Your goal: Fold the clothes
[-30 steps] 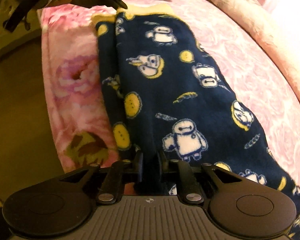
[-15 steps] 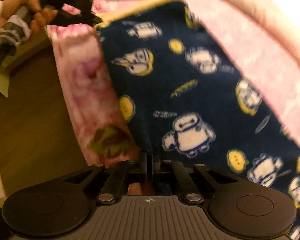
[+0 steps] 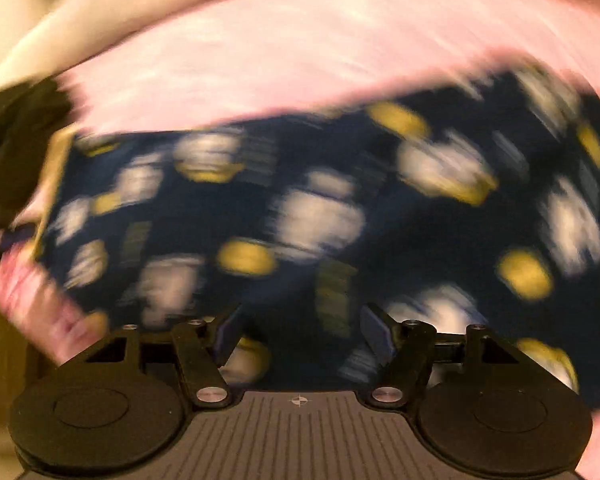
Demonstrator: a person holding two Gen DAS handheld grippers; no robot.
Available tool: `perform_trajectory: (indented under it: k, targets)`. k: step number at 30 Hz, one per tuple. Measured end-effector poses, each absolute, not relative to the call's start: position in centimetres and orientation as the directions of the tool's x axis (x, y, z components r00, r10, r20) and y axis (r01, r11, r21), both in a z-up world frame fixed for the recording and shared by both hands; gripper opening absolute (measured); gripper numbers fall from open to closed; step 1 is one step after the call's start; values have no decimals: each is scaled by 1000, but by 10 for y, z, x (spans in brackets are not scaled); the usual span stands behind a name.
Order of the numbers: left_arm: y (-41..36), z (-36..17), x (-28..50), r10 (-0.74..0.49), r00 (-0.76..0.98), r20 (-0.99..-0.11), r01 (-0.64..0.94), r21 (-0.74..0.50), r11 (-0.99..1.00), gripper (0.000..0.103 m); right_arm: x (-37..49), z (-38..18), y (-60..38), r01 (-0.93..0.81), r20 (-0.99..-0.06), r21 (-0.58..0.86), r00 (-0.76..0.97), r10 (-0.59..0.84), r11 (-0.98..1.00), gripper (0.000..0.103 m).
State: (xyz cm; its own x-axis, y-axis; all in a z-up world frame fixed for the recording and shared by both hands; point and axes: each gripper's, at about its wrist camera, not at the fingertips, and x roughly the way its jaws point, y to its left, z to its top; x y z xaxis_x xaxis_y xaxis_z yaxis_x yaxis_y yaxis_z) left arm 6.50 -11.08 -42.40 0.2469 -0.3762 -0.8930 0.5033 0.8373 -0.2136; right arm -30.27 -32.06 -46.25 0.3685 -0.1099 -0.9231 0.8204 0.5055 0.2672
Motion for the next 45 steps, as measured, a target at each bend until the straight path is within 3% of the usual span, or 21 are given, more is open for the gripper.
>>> perform_trajectory:
  k: [3,8,12,15,20,24,32,33,34,35,37,39,44,45]
  targets:
    - [-126,-417,46,-413,266,-871,524,-229,820,15,-357,-450,-345,886,-912,269,360,-196,377,68]
    - [-175,-410,6,-458,224,-861,633,-229,740,15,-476,-430,-386,983,-908,141,177,-379,120,68]
    - [-214,-413,-28,-510,154,-846,689,-278,669,15,-585,-408,-417,963,-850,232,133,-509,-137,68]
    - [-237,-419,-55,-508,110,-854,707,-292,644,15,-633,-409,-438,922,-810,357,225,-542,-152,68]
    - [-255,-424,-82,-480,90,-873,713,-280,643,15,-690,-419,-469,911,-854,217,3,-520,-351,66]
    - [-252,-420,-87,-486,109,-867,700,-280,657,16,-714,-395,-465,892,-790,326,75,-609,-313,66]
    - [-238,-424,-72,-514,104,-852,700,-304,646,17,-706,-426,-467,903,-779,317,73,-622,-290,65]
    - [-236,-425,-69,-510,102,-854,704,-300,643,17,-705,-430,-467,900,-774,319,66,-630,-296,48]
    - [-235,-426,-66,-508,100,-856,708,-297,641,17,-705,-432,-466,901,-766,324,72,-638,-288,39]
    - [-235,-426,-62,-512,100,-853,710,-299,637,17,-704,-433,-466,902,-766,324,74,-638,-285,34]
    - [-235,-427,-57,-517,100,-850,715,-300,632,17,-702,-432,-466,904,-766,321,73,-638,-283,34]
    - [-235,-428,-55,-527,98,-844,721,-305,622,17,-698,-430,-469,918,-754,307,76,-652,-249,3]
    - [-225,-427,-57,-535,123,-836,752,-273,600,17,-687,-445,-481,952,-779,188,-5,-627,-241,4]
    - [-218,-422,-53,-541,136,-830,751,-270,603,17,-687,-449,-483,952,-792,187,-1,-610,-244,8]
